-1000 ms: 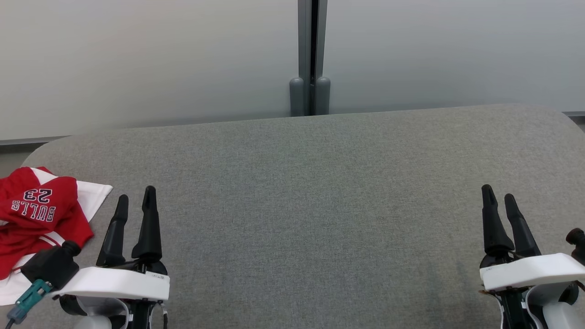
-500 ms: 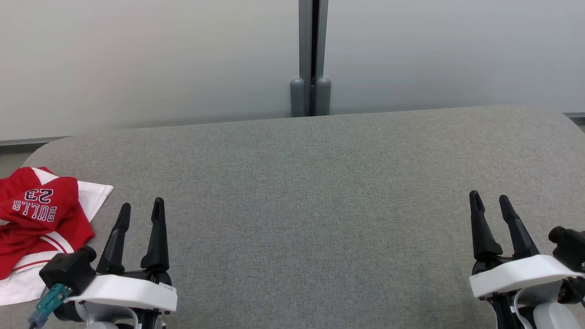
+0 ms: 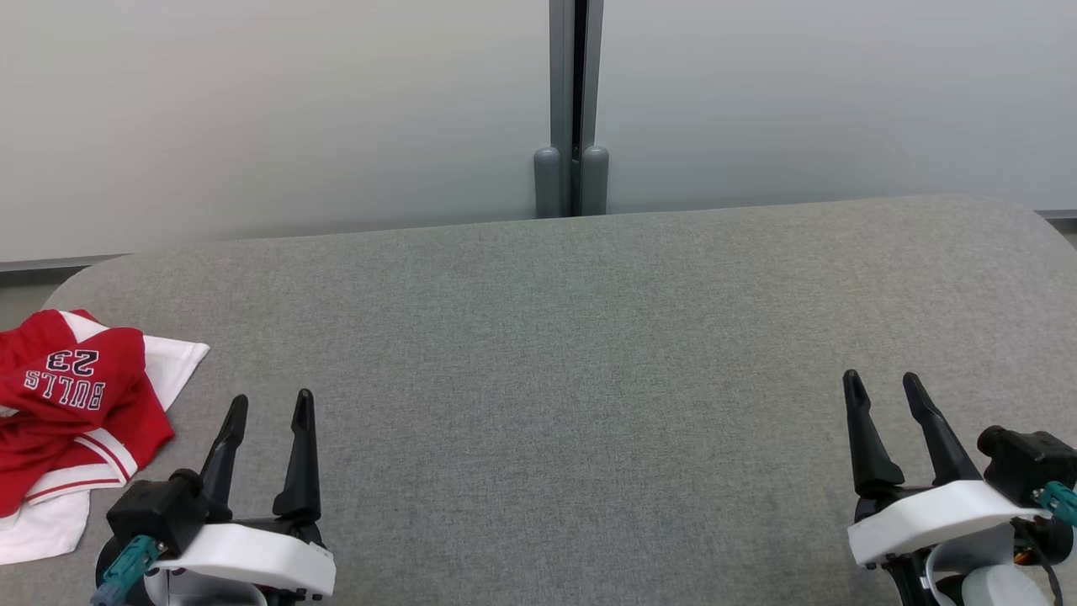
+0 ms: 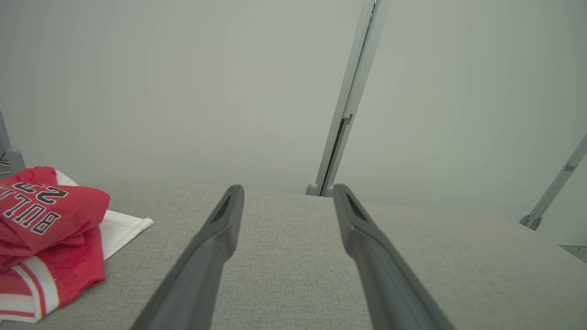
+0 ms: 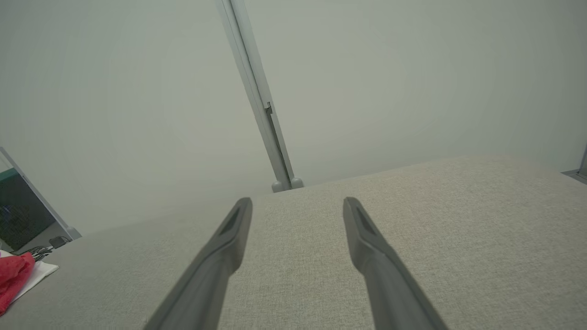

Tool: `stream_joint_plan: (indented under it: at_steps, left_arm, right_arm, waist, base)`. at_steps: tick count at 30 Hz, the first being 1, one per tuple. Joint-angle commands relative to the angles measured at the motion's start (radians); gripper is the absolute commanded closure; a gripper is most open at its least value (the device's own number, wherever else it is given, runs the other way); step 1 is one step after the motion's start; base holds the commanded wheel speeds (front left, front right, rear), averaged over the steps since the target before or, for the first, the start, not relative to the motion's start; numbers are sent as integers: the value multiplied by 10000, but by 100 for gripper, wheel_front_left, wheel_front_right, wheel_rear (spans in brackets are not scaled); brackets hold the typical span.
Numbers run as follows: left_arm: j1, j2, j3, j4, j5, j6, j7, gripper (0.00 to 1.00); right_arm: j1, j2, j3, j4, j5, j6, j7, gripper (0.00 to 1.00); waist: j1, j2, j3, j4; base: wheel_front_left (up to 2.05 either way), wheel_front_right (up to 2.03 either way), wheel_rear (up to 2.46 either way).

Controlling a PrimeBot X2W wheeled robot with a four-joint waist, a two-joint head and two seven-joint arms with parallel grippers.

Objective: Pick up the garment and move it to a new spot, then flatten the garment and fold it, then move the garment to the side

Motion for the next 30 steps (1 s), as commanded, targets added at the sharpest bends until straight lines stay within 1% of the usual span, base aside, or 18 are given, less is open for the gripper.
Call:
stream_joint_plan:
  at_steps: [1,19,30]
  left_arm:
    - [-21,54,-17,25,301,80,-91,0]
    - [5,105,-183,728,1639,286,-465,0]
    - [-123,35,-226,1193,1888,308,-578,0]
  right_arm:
    - [-31,-43,9,16,-288,3,-81,0]
    - [-54,98,40,476,-1401,3,-273,0]
    - [-124,146,175,734,-1608,4,-426,0]
  waist:
    - [0,-1,-9,-5]
    - [0,-1,-112,-9]
    - [0,-1,-155,-14]
  base:
    - [0,0,0]
    - [0,0,0]
    - [0,0,0]
